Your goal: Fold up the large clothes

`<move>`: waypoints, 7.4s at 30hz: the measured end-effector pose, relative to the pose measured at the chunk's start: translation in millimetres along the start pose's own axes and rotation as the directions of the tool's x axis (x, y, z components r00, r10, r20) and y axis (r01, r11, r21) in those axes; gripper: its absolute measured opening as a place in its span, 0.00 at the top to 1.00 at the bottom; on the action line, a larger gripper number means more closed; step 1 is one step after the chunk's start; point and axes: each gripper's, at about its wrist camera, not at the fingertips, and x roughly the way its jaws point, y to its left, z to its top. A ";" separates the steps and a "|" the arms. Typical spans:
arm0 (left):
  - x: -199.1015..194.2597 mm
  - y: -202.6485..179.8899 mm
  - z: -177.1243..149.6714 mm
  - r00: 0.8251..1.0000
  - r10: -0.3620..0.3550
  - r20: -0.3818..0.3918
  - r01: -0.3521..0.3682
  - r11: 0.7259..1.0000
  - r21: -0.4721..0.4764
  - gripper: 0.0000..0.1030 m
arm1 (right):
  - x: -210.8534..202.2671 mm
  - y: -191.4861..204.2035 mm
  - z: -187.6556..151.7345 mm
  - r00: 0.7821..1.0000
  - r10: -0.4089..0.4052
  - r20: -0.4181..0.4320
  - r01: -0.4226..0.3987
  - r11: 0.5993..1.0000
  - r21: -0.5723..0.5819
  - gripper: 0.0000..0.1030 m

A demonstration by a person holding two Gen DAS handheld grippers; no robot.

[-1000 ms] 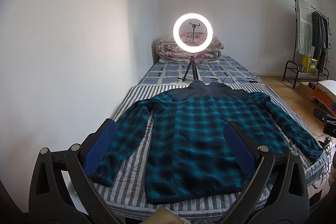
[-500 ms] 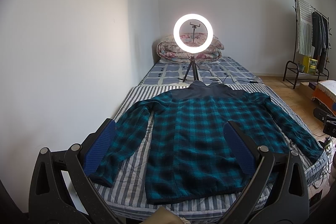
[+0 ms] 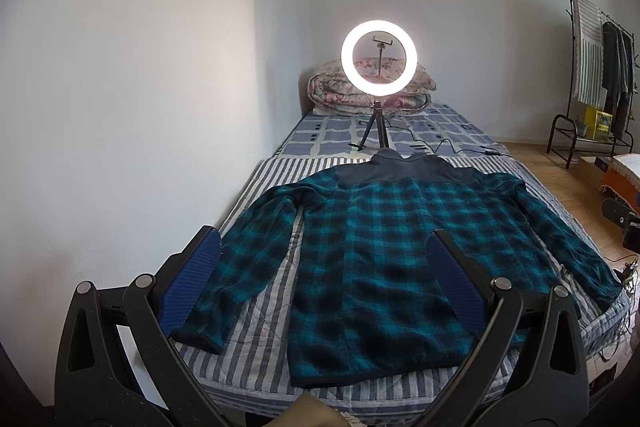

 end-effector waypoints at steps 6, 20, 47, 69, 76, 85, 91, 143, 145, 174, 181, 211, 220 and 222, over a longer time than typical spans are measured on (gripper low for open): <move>7.9 19.9 -4.5 0.999 0.035 -0.006 -0.035 0.999 -0.007 0.00 | 5.2 15.6 3.6 0.999 0.035 -0.005 -0.035 0.999 -0.019 0.00; 19.0 81.7 -39.8 0.983 0.184 -0.024 -0.185 0.982 -0.045 0.00 | 21.9 91.3 10.1 0.982 0.187 -0.017 -0.188 0.977 -0.102 0.01; 39.7 169.8 -137.8 0.974 -0.029 -0.223 -0.017 0.979 -0.202 0.46 | 180.2 373.6 -84.9 0.435 0.675 -0.596 -0.771 0.621 0.141 0.51; 36.9 187.5 -153.6 0.974 -0.028 -0.227 -0.023 0.975 -0.221 0.51 | 193.8 500.3 -140.6 0.307 0.552 -0.775 -0.764 0.628 0.145 0.97; 37.4 192.0 -153.6 0.974 -0.026 -0.226 -0.028 0.973 -0.229 0.51 | 184.5 472.5 -127.2 0.302 0.638 -0.708 -0.774 0.598 0.209 0.99; 54.1 189.7 -143.8 0.960 -0.093 -0.264 0.021 0.965 -0.261 0.51 | 195.8 425.7 -146.6 0.291 0.680 -0.673 -0.726 0.615 0.308 0.99; 96.9 200.2 -146.2 0.911 -0.181 -0.371 0.038 0.932 -0.359 0.51 | 204.1 401.6 -147.0 0.287 0.695 -0.659 -0.708 0.617 0.342 0.99; 120.5 247.2 -79.2 0.980 -0.123 -0.157 0.024 0.854 -0.520 0.97 | 392.3 417.9 -22.4 0.493 0.649 -0.579 -0.527 0.753 0.395 0.60; 119.9 244.8 -77.5 0.982 -0.115 -0.152 0.022 0.862 -0.507 0.97 | 402.7 425.7 -21.4 0.477 0.662 -0.578 -0.517 0.743 0.424 0.61; 108.7 281.6 -81.7 0.991 -0.058 -0.119 -0.024 0.805 -0.593 0.97 | 432.6 350.3 -18.8 0.287 0.894 -0.344 -0.584 0.448 0.677 0.96; 99.7 256.6 -93.7 0.984 -0.103 -0.142 0.007 0.830 -0.558 0.97 | 412.0 352.0 -17.9 0.406 0.804 -0.435 -0.556 0.595 0.581 0.75; 88.9 216.2 -86.8 0.964 -0.246 -0.096 0.150 0.809 -0.568 0.97 | 383.7 507.5 23.8 0.447 0.672 -0.590 -0.640 0.701 0.314 0.65; 97.3 184.8 -88.0 0.933 -0.335 -0.129 0.218 0.814 -0.538 0.97 | 425.7 553.6 88.0 0.470 0.588 -0.658 -0.653 0.733 0.189 0.42; 96.6 182.6 -87.5 0.930 -0.343 -0.129 0.226 0.814 -0.534 0.97 | 428.1 561.4 78.2 0.465 0.550 -0.693 -0.654 0.742 0.150 0.41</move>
